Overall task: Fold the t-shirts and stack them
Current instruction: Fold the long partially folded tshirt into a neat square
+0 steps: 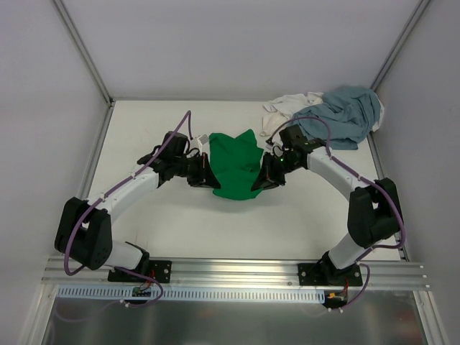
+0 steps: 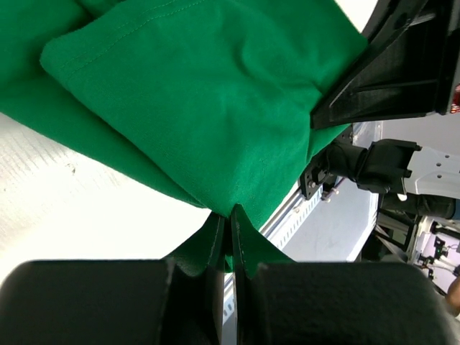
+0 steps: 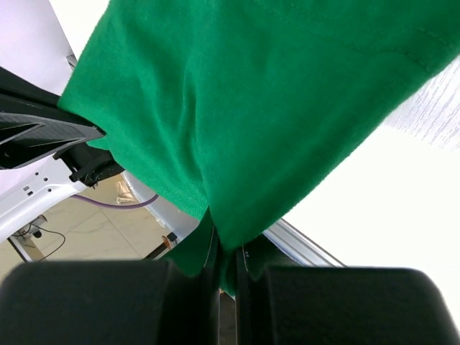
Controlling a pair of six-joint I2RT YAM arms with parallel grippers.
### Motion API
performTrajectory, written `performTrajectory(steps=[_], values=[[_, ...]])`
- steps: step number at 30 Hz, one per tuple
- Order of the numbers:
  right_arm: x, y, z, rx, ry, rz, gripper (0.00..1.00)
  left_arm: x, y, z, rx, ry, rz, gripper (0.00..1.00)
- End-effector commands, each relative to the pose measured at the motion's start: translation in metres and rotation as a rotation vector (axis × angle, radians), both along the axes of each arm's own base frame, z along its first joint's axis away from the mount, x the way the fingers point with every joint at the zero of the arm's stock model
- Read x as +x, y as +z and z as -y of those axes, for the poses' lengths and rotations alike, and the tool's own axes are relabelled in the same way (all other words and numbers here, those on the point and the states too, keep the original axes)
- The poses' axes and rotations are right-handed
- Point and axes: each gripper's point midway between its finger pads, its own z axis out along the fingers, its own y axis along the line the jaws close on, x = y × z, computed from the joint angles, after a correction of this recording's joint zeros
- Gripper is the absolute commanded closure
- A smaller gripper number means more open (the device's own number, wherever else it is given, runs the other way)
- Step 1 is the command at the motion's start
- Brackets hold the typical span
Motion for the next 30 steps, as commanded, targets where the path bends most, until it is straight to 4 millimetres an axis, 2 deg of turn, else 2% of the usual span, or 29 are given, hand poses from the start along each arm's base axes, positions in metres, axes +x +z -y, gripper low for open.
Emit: performTrajectory(steps=[1,10,18,30], values=[[0.007,0.019,0.001,0.003,0.018,0.070,1.00,0.001,0.002,-0.005,0.013,-0.006,0.040,1.00],[0.010,0.020,-0.001,0.005,0.029,0.065,1.00,0.001,0.004,-0.002,0.002,-0.012,0.013,1.00],[0.021,0.026,-0.007,0.014,0.027,0.064,1.00,0.016,0.021,0.002,-0.004,-0.008,0.056,1.00],[0.035,0.023,-0.015,0.022,0.018,0.044,1.00,0.029,0.019,0.004,0.003,0.007,0.031,1.00]])
